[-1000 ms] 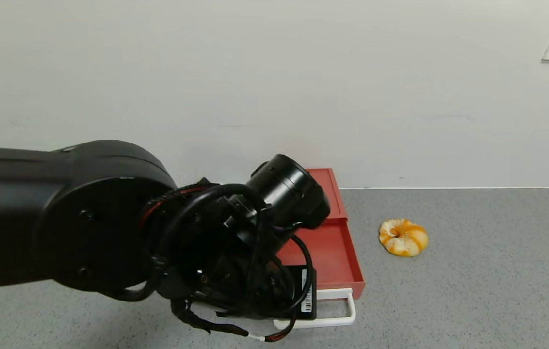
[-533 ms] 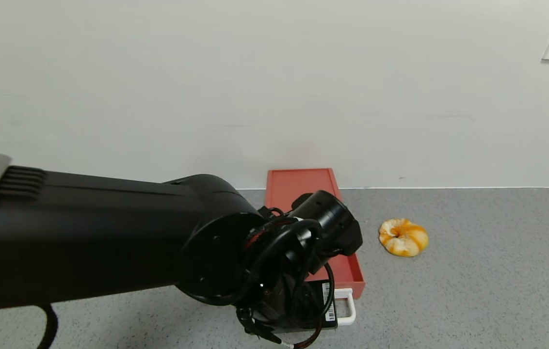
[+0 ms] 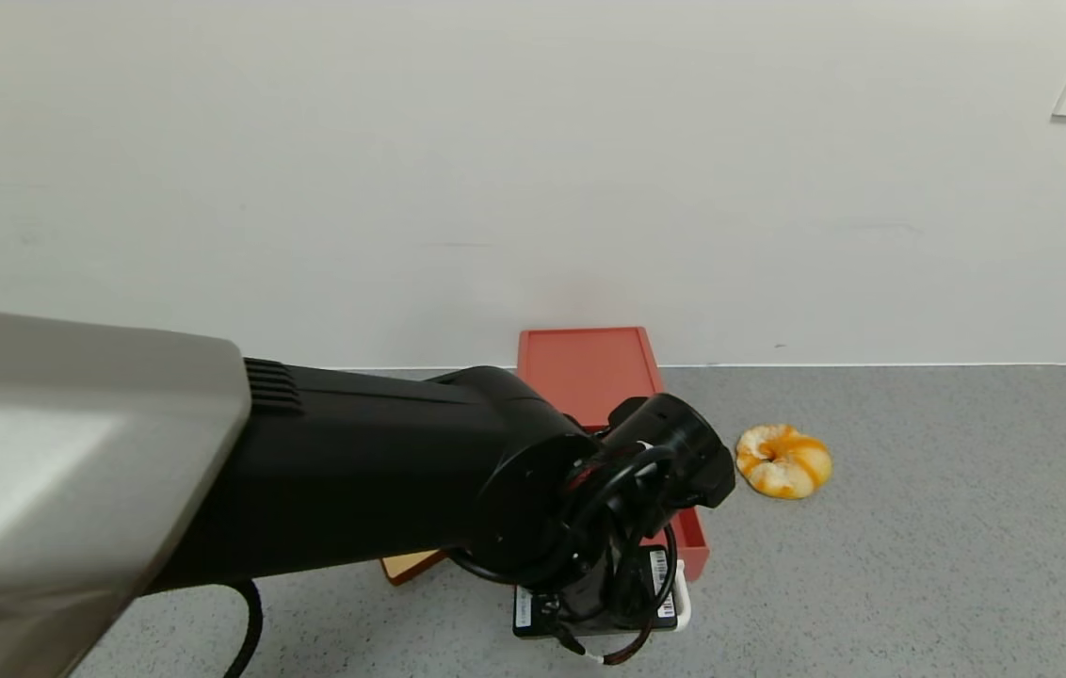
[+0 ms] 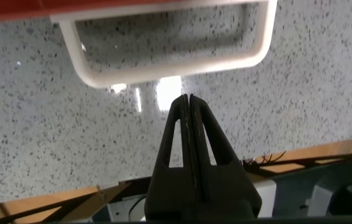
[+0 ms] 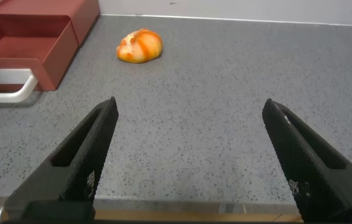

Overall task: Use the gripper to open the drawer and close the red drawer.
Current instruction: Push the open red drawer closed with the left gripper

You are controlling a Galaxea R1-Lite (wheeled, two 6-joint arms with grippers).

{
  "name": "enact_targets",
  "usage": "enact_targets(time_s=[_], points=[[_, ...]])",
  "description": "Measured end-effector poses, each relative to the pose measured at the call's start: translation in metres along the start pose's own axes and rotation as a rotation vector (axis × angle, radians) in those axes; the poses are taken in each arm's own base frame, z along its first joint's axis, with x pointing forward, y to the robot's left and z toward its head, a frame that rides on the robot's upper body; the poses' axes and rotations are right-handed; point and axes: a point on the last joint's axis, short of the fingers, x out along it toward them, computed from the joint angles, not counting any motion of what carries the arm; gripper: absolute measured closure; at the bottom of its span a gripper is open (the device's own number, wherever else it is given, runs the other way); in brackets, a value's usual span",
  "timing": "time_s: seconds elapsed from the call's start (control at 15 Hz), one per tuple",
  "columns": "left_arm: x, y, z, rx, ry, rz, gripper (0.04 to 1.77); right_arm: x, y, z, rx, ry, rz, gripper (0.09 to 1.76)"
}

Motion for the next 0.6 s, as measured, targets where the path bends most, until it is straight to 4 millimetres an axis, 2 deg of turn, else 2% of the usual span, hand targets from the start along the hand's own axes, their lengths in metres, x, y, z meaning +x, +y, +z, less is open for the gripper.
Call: enact_targets(time_s=[0.6], points=[[0.022,-0.007,0.013,-0.021,-0.042,0.042,1.7,0.0,0.0,0.0,0.0,0.0,0.0,0.14]])
